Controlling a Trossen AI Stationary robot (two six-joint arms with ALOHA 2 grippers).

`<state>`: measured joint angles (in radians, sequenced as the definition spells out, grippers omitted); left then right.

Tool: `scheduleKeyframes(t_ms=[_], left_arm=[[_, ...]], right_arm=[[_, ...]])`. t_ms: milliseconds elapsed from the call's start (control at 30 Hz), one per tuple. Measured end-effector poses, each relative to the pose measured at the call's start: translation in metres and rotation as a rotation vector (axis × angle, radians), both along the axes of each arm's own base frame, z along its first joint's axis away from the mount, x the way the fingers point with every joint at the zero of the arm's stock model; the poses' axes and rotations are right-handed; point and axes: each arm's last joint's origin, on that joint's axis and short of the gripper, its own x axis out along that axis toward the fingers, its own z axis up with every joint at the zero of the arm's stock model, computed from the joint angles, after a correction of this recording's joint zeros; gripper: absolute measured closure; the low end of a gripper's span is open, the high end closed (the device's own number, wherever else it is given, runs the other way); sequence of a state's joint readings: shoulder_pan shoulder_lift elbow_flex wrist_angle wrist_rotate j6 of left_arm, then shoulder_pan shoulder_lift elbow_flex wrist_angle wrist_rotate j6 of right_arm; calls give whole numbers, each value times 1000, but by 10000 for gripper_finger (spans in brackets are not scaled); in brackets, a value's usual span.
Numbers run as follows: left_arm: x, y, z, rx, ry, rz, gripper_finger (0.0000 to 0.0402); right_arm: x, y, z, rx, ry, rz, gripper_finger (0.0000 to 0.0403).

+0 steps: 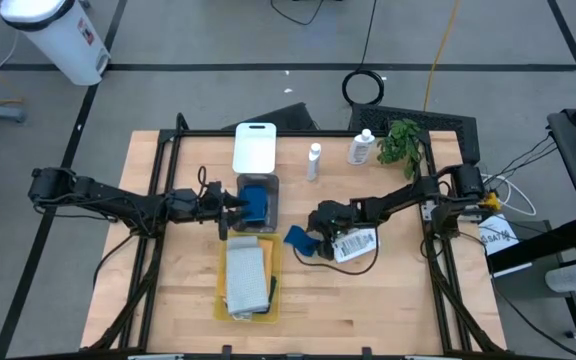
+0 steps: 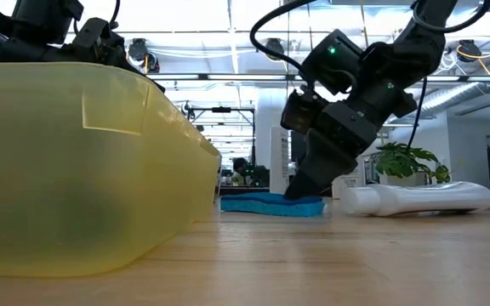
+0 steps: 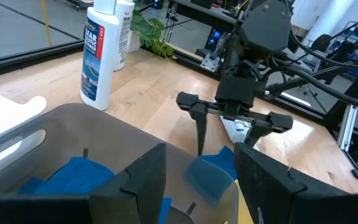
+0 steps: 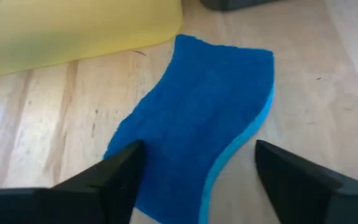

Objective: Pick & Place Kitchen Items
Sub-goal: Put the blue sponge into the black bin

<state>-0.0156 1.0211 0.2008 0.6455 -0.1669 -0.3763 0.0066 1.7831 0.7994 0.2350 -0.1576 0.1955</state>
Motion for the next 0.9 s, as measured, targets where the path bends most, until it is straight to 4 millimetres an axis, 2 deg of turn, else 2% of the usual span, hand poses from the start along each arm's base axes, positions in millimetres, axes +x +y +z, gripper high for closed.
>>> scheduleKeyframes(t_ms=[367, 533, 733, 900], left_arm=[[0, 0, 0, 0, 1, 0, 210], [0, 0, 0, -9, -1, 1, 211], [0, 0, 0, -114, -19, 36, 211], [0, 1, 2, -139, -43, 50, 211]], right_arm=[[-1, 0, -1, -37, -2, 44, 317], [-1, 0, 2, -69, -21, 79, 389], [-7, 3, 28, -101, -71, 88, 399], [-14, 21, 55, -279, -153, 31, 402]])
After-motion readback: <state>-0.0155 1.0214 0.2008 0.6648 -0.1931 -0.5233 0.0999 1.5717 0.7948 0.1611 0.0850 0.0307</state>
